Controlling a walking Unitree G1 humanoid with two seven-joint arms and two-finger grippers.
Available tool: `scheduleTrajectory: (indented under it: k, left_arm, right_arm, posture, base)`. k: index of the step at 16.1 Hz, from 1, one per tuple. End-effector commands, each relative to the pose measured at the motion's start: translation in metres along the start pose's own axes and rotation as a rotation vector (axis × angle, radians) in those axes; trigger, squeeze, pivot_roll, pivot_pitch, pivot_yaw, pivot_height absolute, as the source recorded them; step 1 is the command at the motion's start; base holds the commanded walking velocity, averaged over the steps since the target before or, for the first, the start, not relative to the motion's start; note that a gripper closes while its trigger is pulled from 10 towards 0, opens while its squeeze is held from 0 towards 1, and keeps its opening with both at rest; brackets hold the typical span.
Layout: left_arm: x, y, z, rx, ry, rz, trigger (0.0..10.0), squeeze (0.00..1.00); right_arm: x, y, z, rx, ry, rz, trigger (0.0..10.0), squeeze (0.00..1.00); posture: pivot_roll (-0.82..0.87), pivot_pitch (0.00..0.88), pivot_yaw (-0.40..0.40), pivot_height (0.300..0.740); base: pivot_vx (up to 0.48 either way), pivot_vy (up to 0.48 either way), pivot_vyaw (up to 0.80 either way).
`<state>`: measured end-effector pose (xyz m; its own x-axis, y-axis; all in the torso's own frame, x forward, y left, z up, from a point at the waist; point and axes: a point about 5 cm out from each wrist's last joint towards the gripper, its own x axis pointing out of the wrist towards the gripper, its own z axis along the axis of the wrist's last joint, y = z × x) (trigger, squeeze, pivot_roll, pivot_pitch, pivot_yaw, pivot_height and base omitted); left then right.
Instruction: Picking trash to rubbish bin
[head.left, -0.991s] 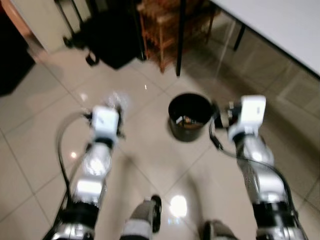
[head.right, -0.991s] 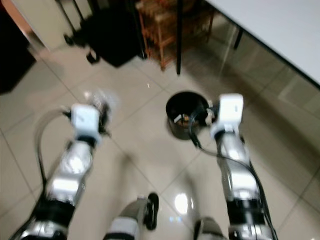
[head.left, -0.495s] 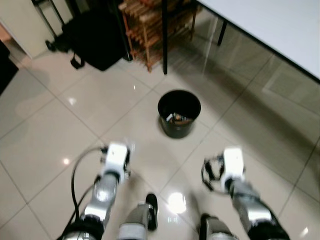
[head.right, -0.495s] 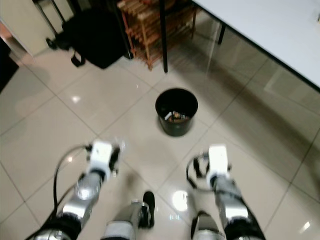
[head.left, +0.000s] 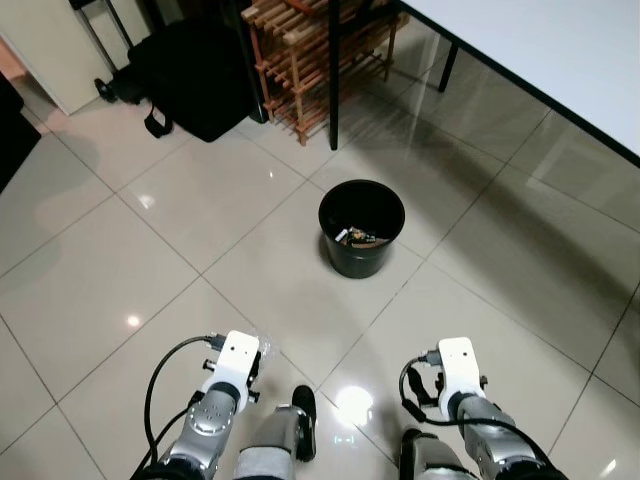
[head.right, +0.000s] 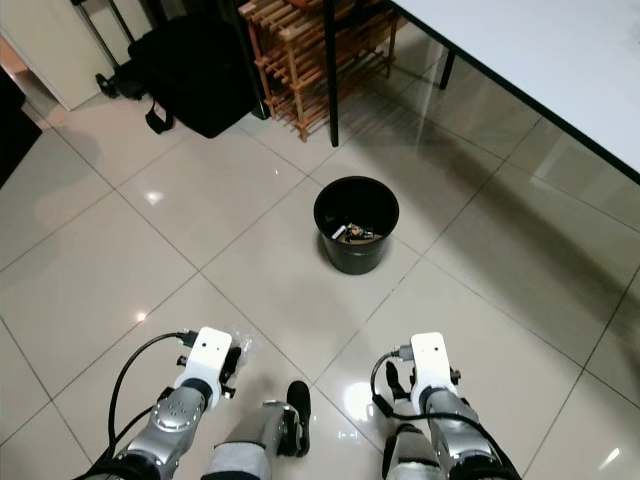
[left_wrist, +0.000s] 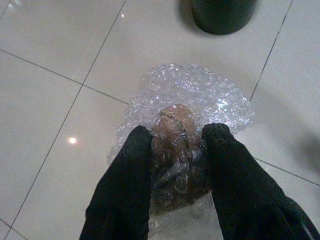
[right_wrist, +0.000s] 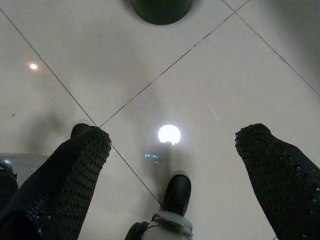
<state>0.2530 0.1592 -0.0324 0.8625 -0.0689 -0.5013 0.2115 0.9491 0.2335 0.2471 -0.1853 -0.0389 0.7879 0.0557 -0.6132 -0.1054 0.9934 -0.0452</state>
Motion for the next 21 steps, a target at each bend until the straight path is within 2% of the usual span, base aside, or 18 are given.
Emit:
scheduleTrajectory:
  k: [1, 4, 9, 10, 11, 13, 16, 21]
  left_arm:
    - [-0.003, 0.002, -0.008, 0.012, 0.033, 0.004, 10.0, 0.00]
    - [-0.003, -0.001, -0.012, 0.025, 0.052, -0.009, 10.0, 0.00]
    - [-0.005, 0.002, -0.016, 0.032, 0.071, -0.005, 10.0, 0.00]
    - [-0.005, 0.002, -0.016, 0.032, 0.072, -0.004, 10.0, 0.00]
    - [-0.005, 0.002, -0.016, 0.031, 0.072, -0.002, 10.0, 0.00]
    - [-0.004, 0.003, -0.016, 0.032, 0.070, -0.003, 10.0, 0.00]
    - [-0.004, 0.003, -0.015, 0.032, 0.069, -0.003, 10.0, 0.00]
    - [-0.004, 0.003, -0.015, 0.030, 0.068, -0.003, 10.0, 0.00]
  right_arm:
    - [-0.002, 0.000, -0.010, 0.017, 0.031, -0.005, 10.0, 0.00]
    - [-0.001, -0.001, -0.011, 0.022, 0.047, -0.020, 10.0, 0.00]
    - [-0.001, -0.019, -0.006, 0.005, 0.063, -0.053, 10.0, 0.00]
    - [-0.002, -0.024, -0.005, -0.028, 0.075, -0.053, 10.0, 0.00]
    - [-0.003, -0.032, -0.004, -0.105, 0.087, -0.065, 10.0, 0.00]
    - [-0.006, -0.054, 0.006, -0.205, 0.064, -0.109, 10.0, 0.00]
    - [-0.009, -0.063, 0.005, -0.136, 0.061, -0.138, 10.0, 0.00]
    - [-0.008, -0.058, 0.002, -0.101, 0.061, -0.125, 10.0, 0.00]
  posture:
    - [0.05, 0.293, 0.080, 0.740]
    - [0.05, 0.296, 0.085, 0.740]
    - [0.05, 0.297, 0.080, 0.740]
    - [0.05, 0.296, 0.079, 0.740]
    - [0.05, 0.294, 0.079, 0.740]
    - [0.05, 0.292, 0.079, 0.740]
    - [0.05, 0.292, 0.079, 0.740]
    - [0.05, 0.292, 0.080, 0.740]
  base:
    - [0.000, 0.000, 0.00]
    - [0.000, 0.000, 0.00]
    - [0.000, 0.000, 0.00]
    - [0.000, 0.000, 0.00]
    - [0.000, 0.000, 0.00]
    - [0.000, 0.000, 0.00]
    - [0.000, 0.000, 0.00]
    - [0.000, 0.000, 0.00]
